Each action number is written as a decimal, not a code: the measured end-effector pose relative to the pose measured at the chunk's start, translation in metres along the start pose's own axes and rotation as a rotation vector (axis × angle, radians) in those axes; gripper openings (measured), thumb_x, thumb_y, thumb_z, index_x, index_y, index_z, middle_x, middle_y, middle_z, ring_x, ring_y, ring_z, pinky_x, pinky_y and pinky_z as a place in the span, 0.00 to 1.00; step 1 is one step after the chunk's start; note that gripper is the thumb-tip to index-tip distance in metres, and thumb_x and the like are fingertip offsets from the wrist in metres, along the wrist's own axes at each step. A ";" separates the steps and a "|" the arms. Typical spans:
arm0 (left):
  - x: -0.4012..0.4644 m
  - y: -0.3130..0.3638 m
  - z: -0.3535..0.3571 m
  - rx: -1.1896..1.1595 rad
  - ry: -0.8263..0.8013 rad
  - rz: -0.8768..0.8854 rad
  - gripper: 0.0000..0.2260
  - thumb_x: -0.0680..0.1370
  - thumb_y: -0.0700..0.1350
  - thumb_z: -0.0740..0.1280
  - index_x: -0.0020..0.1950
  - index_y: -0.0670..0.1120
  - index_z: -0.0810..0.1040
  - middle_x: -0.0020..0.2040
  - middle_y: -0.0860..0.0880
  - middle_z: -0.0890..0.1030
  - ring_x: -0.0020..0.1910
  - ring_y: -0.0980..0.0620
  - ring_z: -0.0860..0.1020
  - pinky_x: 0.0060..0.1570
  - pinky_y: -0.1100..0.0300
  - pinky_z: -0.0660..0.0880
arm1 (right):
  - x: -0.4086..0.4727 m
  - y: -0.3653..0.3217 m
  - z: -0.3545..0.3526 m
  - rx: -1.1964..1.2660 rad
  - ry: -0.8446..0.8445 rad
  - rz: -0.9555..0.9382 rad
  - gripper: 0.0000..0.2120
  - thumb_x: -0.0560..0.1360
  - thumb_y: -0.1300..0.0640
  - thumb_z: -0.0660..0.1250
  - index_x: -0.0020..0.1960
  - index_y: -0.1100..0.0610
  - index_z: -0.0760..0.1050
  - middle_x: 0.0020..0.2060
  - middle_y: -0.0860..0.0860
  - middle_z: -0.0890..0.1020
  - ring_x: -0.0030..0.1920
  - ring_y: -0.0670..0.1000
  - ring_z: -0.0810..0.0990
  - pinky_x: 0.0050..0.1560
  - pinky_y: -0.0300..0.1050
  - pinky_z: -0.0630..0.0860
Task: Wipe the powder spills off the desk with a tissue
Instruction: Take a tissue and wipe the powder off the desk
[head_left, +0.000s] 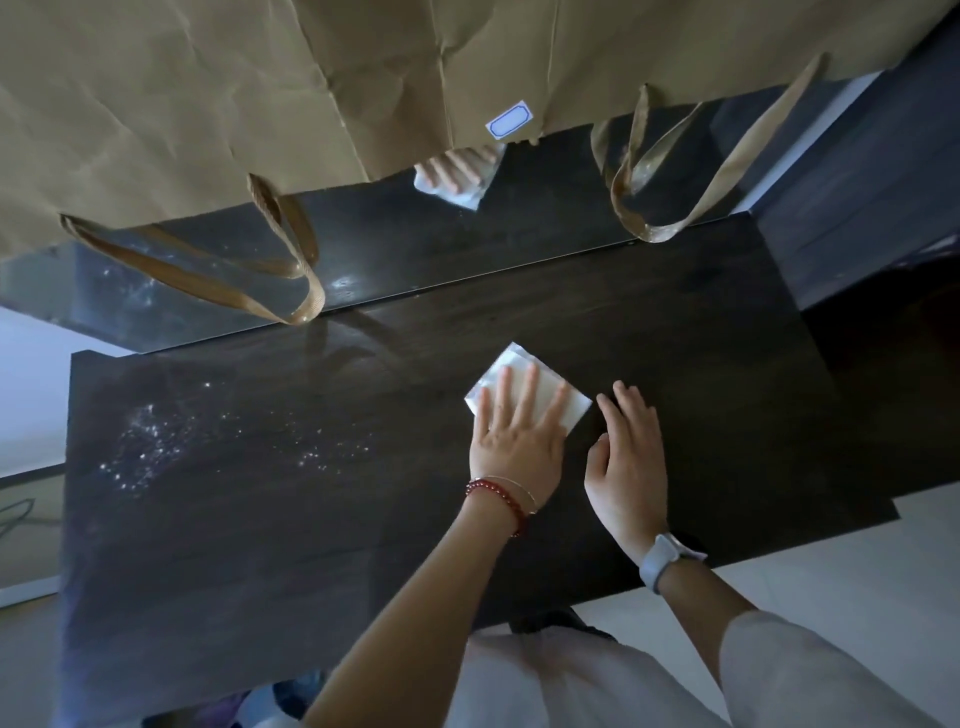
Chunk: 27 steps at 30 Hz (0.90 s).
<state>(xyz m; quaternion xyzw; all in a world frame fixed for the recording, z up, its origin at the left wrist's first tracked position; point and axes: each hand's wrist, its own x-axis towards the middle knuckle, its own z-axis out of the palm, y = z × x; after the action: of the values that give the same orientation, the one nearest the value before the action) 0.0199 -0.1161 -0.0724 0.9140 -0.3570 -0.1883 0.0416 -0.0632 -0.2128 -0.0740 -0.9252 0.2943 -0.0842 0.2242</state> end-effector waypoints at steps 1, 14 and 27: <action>-0.001 0.001 0.003 -0.001 -0.008 0.011 0.24 0.80 0.53 0.49 0.74 0.57 0.42 0.77 0.48 0.43 0.74 0.44 0.39 0.72 0.46 0.38 | 0.000 -0.001 0.000 -0.008 -0.009 0.002 0.21 0.71 0.70 0.61 0.64 0.64 0.70 0.68 0.62 0.69 0.71 0.60 0.64 0.71 0.55 0.57; -0.111 -0.214 -0.014 -0.067 0.081 -0.420 0.25 0.80 0.53 0.49 0.71 0.58 0.37 0.77 0.49 0.42 0.75 0.48 0.39 0.73 0.50 0.40 | -0.028 -0.093 0.039 -0.055 -0.135 -0.118 0.21 0.72 0.66 0.61 0.65 0.60 0.68 0.70 0.60 0.67 0.73 0.58 0.59 0.72 0.58 0.49; -0.145 -0.240 -0.008 0.023 0.026 -0.227 0.23 0.80 0.53 0.47 0.74 0.56 0.44 0.76 0.46 0.42 0.74 0.40 0.39 0.71 0.43 0.40 | -0.070 -0.197 0.091 -0.059 -0.123 -0.139 0.20 0.73 0.66 0.62 0.65 0.62 0.70 0.69 0.62 0.68 0.72 0.61 0.62 0.71 0.62 0.53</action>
<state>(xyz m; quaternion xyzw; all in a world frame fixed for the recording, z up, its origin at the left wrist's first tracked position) 0.0779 0.1585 -0.0695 0.9513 -0.2528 -0.1759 0.0140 0.0059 0.0047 -0.0651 -0.9531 0.2175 -0.0339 0.2080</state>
